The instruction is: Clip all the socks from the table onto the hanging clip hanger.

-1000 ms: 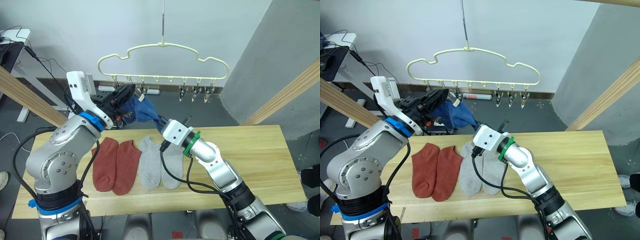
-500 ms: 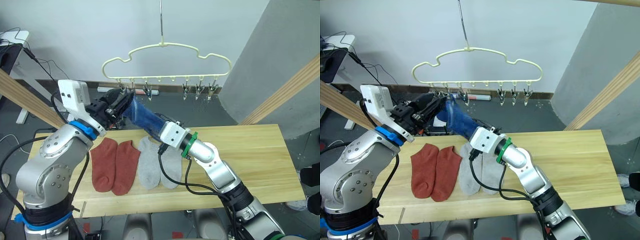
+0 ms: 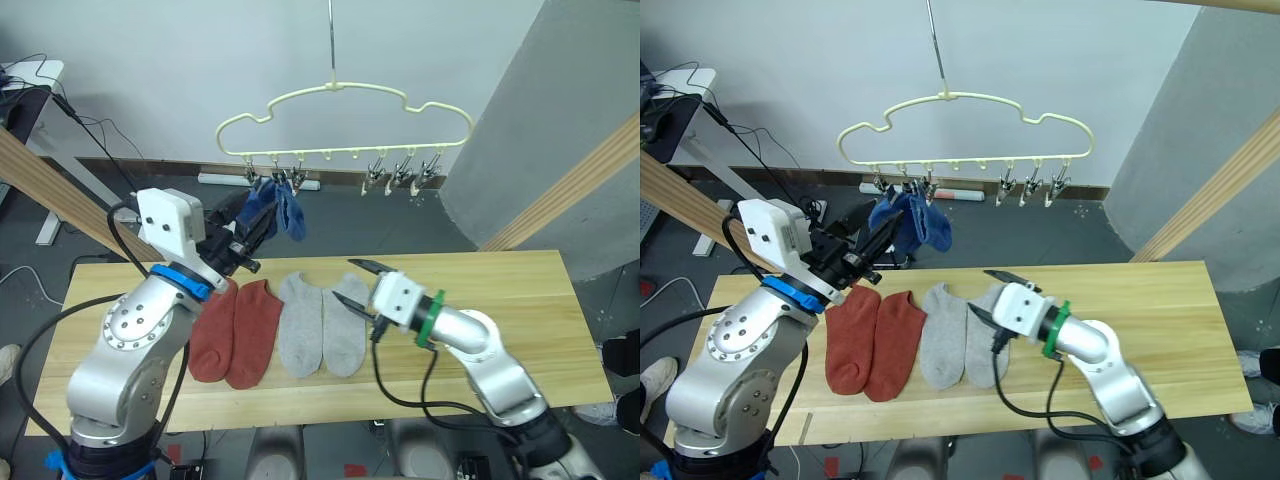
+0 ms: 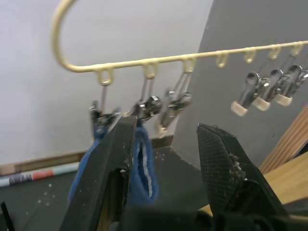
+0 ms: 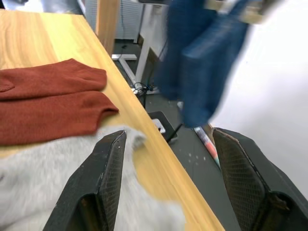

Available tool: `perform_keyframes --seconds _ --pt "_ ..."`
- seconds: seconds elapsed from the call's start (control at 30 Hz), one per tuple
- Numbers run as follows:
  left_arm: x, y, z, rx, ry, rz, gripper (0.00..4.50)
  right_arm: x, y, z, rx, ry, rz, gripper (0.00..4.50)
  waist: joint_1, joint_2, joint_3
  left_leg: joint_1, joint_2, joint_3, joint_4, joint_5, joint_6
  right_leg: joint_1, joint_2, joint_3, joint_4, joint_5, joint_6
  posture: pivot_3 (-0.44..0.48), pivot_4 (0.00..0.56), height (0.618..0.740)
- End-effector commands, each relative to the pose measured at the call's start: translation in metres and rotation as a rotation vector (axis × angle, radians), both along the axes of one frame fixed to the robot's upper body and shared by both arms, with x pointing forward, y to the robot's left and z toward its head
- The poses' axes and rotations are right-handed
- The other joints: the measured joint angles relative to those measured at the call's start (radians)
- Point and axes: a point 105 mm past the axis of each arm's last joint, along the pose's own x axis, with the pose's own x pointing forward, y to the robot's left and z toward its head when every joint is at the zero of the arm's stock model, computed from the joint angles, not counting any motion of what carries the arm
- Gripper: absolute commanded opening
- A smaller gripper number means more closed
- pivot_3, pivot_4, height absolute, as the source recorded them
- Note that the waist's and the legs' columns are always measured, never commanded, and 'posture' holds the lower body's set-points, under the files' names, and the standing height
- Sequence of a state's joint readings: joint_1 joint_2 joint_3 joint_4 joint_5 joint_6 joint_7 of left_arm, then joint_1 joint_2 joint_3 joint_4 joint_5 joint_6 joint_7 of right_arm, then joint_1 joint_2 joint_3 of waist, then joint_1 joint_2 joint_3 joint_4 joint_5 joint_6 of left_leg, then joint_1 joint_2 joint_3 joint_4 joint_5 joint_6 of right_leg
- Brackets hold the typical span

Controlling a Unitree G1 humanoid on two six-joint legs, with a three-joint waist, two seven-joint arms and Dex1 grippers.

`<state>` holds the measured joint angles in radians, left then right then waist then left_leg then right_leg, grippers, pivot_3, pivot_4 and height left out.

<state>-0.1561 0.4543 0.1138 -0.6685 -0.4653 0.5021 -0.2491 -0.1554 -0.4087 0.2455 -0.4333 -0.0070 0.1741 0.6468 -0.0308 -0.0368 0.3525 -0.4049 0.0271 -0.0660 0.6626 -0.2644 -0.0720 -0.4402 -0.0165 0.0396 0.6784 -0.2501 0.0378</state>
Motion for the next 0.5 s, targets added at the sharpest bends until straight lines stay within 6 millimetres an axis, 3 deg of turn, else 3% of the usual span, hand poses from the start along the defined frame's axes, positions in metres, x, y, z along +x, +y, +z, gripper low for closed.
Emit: perform_keyframes --seconds 0.03,0.13,0.23,0.5 --pt "-0.001 -0.011 0.0 0.021 -0.076 0.0 2.21 -0.01 -0.018 0.033 0.127 0.014 -0.001 2.94 -0.002 0.0 0.0 0.0 0.0 0.0 0.0 0.0 0.0 0.0 0.0 0.0 0.0 0.0 0.0 -0.074 0.332 0.74" --pt "0.004 -0.021 -0.007 0.0 -0.086 -0.006 2.21 -0.013 -0.036 0.043 0.143 0.044 -0.037 2.94 -0.005 0.0 0.0 0.002 0.001 0.002 0.0 0.0 0.0 0.001 0.002 0.002 0.0 0.0 0.0 -0.084 0.334 0.74" --pt "0.005 -0.03 -0.012 -0.012 -0.117 0.005 2.21 -0.02 -0.047 0.039 0.12 0.111 -0.037 2.94 -0.007 0.0 0.0 0.003 0.0 0.003 0.0 0.0 0.001 0.001 0.002 0.003 0.0 0.0 0.0 -0.105 0.335 0.74" --pt "0.015 -0.035 -0.02 -0.056 -0.134 0.118 2.21 -0.026 -0.048 0.038 0.087 0.133 -0.025 2.94 -0.023 0.0 0.0 0.003 0.0 0.004 0.0 0.0 0.001 0.001 0.002 0.004 0.0 0.0 0.001 -0.12 0.336 0.74"
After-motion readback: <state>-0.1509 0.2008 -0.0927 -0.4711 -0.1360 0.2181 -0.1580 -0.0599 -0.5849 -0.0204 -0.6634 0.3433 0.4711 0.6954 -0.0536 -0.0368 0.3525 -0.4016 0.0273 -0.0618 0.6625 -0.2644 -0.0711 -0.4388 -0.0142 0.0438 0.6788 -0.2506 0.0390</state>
